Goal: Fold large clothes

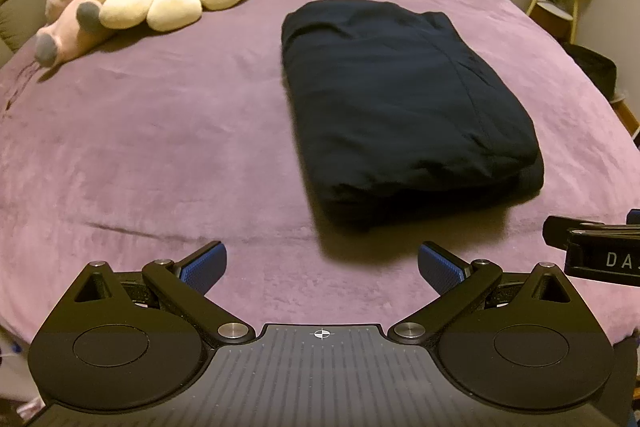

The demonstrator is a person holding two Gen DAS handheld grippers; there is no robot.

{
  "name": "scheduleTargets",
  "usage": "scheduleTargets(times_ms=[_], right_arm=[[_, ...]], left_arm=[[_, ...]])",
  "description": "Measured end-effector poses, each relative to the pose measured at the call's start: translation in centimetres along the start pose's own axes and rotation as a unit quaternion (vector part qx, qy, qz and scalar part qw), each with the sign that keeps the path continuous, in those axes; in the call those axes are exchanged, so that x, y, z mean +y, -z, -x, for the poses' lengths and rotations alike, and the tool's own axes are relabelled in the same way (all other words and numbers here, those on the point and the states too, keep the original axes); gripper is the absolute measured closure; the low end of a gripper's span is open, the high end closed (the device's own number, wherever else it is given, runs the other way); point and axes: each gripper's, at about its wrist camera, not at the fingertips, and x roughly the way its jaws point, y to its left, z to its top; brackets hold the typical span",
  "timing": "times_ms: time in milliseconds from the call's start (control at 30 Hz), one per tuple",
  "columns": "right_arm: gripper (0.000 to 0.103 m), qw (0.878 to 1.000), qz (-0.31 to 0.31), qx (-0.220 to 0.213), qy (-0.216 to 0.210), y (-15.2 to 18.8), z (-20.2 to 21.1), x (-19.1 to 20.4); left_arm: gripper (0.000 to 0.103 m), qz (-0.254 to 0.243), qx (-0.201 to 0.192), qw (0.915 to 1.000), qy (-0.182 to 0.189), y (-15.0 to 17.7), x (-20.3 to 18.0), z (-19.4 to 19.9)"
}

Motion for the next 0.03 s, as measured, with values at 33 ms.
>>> scheduleTargets(times_ms=[33], right_arm=[[0.002,1.000,0.000,0.000,0.000,0.01,0.02,0.04]], left_arm=[[0.000,0.000,0.000,1.0000,-0.001,-0.01,-0.03,-0.01]])
